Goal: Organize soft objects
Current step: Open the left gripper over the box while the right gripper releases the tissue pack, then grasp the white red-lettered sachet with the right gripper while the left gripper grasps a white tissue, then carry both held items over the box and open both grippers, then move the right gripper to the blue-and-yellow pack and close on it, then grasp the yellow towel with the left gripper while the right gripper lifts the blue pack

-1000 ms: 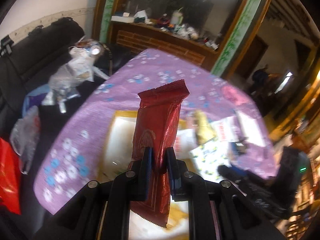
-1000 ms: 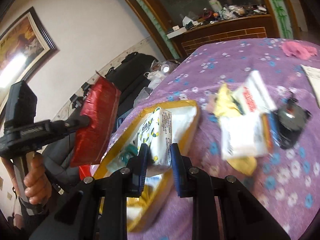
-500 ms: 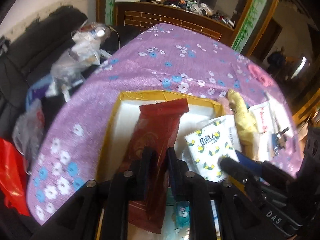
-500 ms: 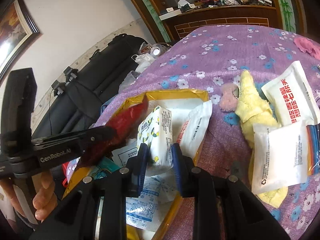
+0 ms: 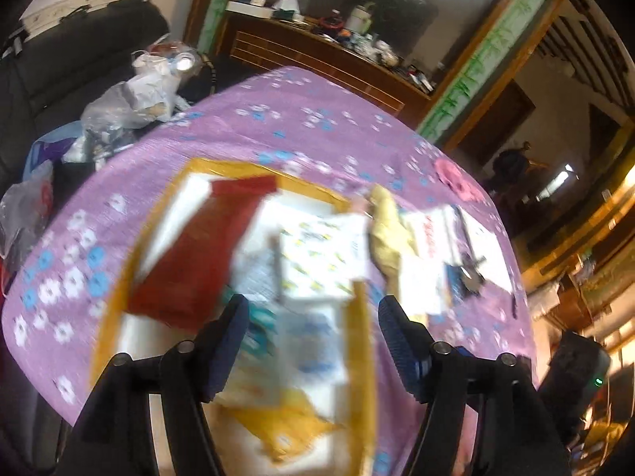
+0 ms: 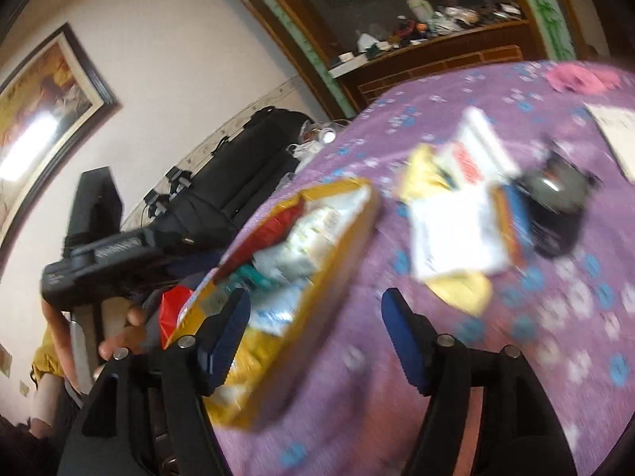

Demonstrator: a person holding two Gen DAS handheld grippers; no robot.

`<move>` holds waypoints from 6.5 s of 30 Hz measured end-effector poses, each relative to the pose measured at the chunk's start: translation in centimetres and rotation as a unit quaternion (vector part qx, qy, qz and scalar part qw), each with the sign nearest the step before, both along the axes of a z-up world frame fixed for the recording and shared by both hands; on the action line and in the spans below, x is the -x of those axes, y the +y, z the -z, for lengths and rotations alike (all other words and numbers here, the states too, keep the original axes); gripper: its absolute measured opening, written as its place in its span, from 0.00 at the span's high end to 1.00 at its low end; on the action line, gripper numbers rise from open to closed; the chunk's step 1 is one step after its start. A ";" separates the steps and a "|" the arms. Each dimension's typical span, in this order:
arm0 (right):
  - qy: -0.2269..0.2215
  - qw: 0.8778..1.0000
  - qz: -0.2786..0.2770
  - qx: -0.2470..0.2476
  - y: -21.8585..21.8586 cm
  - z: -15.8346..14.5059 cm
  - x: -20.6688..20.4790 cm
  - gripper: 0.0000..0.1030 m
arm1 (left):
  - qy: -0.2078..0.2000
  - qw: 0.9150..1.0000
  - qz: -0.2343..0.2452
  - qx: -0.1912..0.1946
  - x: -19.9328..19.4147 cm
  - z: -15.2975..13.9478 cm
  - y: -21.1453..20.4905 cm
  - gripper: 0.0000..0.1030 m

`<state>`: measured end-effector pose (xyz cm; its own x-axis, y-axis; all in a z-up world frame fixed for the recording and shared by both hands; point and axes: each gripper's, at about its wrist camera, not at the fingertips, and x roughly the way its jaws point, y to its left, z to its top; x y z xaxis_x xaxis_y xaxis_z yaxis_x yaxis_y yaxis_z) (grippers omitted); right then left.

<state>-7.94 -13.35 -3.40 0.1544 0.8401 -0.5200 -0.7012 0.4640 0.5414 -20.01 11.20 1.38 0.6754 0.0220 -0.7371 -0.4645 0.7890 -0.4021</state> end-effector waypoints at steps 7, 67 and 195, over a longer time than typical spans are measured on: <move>0.034 0.998 0.058 0.001 -5.1 1.9 -1.3 0.34 | 0.024 0.996 0.083 -0.020 -4.4 -0.2 -7.2 0.31; -0.071 0.981 0.136 0.122 4.7 -1.3 -7.2 0.91 | -0.001 0.996 0.052 0.067 2.4 0.1 -1.0 0.92; 0.010 0.979 0.196 0.061 -8.1 2.7 -3.6 0.77 | 0.138 0.987 0.087 -0.010 -15.6 3.8 -9.1 0.35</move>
<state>-4.37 -21.45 -6.07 0.4407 0.6501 -0.6190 -0.4464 0.7569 0.4772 -4.36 2.14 -2.37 0.4443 -0.0605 -0.8938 -0.4117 0.8724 -0.2637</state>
